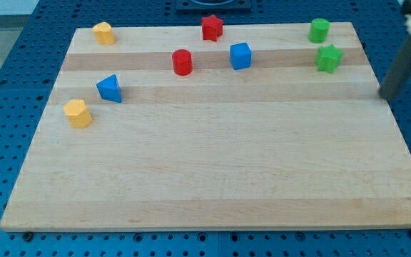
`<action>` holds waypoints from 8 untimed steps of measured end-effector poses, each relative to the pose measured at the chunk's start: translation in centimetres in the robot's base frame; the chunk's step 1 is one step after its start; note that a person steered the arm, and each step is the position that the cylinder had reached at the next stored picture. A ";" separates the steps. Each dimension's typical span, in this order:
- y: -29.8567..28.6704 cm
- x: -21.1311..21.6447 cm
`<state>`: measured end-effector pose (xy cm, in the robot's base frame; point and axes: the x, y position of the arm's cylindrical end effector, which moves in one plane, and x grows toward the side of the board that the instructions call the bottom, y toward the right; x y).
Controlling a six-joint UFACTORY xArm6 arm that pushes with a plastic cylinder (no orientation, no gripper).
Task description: Move the green star towards the center
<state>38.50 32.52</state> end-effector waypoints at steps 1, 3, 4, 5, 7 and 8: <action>2.0 -2.5; -4.0 -4.3; -7.6 -4.3; -5.0 -5.4; -7.7 -8.8; -13.6 -7.2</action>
